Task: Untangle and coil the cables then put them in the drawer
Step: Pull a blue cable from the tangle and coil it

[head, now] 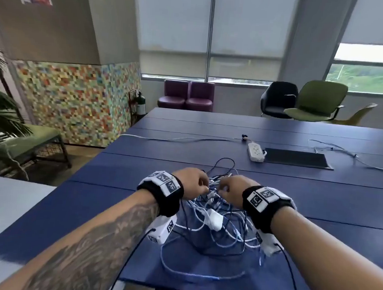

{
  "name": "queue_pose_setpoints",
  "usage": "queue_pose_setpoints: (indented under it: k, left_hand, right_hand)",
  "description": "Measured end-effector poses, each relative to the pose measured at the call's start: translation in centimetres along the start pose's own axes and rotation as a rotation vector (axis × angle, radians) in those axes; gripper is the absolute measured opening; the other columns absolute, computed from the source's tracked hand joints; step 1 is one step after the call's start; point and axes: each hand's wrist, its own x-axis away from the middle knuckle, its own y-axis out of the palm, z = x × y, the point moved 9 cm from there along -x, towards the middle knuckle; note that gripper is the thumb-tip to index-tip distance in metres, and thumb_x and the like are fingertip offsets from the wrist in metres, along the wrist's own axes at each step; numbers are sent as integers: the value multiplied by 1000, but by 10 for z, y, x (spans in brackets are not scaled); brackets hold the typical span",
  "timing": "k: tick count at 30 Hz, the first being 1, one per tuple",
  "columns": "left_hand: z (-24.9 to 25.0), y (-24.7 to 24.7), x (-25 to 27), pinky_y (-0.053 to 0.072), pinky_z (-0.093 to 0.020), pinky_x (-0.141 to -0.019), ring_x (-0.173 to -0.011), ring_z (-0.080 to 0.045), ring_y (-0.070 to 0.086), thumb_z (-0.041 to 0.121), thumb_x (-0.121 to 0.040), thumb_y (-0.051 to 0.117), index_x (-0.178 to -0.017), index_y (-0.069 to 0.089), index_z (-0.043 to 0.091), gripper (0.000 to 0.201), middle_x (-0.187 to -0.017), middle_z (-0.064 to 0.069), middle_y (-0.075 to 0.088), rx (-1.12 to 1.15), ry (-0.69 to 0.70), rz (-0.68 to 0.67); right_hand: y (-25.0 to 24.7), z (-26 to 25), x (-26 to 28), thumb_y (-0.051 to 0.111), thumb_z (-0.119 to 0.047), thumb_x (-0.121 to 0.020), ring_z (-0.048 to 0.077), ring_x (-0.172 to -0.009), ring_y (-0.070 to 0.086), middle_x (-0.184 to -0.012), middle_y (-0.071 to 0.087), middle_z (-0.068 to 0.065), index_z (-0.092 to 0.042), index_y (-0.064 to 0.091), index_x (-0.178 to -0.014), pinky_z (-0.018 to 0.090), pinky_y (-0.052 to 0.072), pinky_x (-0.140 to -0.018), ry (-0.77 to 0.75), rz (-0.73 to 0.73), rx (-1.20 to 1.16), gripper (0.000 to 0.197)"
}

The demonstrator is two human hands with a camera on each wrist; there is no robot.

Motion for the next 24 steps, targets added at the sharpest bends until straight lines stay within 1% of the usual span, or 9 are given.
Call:
queue_pose_setpoints:
  k: [2, 4, 8, 12, 14, 18, 19, 21, 24]
  left_hand:
    - [3, 16, 8, 44, -23, -85, -106, -19, 62, 34, -90, 61, -112, 69, 23, 25, -113, 2, 68, -40, -22, -43]
    - [3, 34, 14, 43, -24, -86, -109, -20, 60, 32, -91, 60, -114, 68, 23, 26, -117, 1, 67, -95, -35, -67]
    - [-6, 39, 13, 46, -27, -88, -107, -21, 62, 31, -91, 58, -110, 69, 21, 24, -114, -1, 69, -66, -55, -52]
    - [-16, 37, 4, 49, -30, -92, -104, -18, 61, 38, -91, 58, -106, 67, 24, 23, -111, 4, 68, -65, -58, -54]
    - [-21, 28, -2, 49, -34, -91, -103, -22, 61, 42, -96, 48, -99, 63, 27, 22, -108, 1, 67, 14, -68, 22]
    - [-20, 1, -5, 49, -36, -87, -95, -24, 62, 64, -94, 27, -100, 63, 27, 52, -100, -2, 69, 283, -25, 234]
    - [-17, -3, -6, 50, -35, -83, -89, -22, 63, 69, -92, 28, -97, 63, 27, 55, -91, 0, 68, 326, -15, 244]
    - [-13, -7, -9, 47, -32, -74, -74, -15, 59, 71, -88, 40, -90, 60, 31, 45, -76, 1, 63, 417, -15, 258]
    - [-7, -11, -16, 47, -23, -76, -76, -7, 62, 53, -83, 66, -106, 63, 31, 32, -90, 7, 70, 465, -7, 253]
  right_hand:
    - [11, 2, 6, 51, -26, -92, 26, -113, 60, -124, 65, -1, -32, 65, -117, 33, 47, -97, 13, -62, 40, 29]
    - [26, 2, 11, 54, -18, -92, 28, -114, 61, -124, 64, 2, -28, 64, -123, 32, 48, -93, 12, -116, 77, 34]
    - [31, 6, 6, 58, -10, -85, 28, -101, 65, -105, 69, 5, -22, 67, -101, 29, 49, -84, -18, -55, 44, 21]
    - [-5, 11, 1, 63, -31, -88, 21, -85, 63, -90, 69, -4, -29, 66, -92, 31, 51, -80, -18, 145, -80, 6]
    - [-30, 14, -6, 60, -36, -92, 20, -76, 60, -81, 65, -7, -30, 61, -88, 29, 50, -73, -20, 258, -160, 7]
    - [-68, 15, -16, 59, -34, -95, 23, -72, 61, -73, 64, -3, -27, 58, -87, 35, 53, -73, -39, 343, -366, 11]
    - [-76, 13, -16, 58, -34, -96, 23, -73, 62, -75, 67, -1, -25, 60, -90, 33, 52, -73, -39, 356, -384, 10]
    - [-92, 6, -14, 55, -32, -98, 19, -72, 63, -76, 70, 0, -22, 59, -94, 29, 47, -69, -55, 376, -423, 11]
    - [-112, -8, -8, 51, -28, -101, 13, -67, 63, -71, 70, 0, -18, 56, -94, 27, 46, -65, -99, 405, -558, 13]
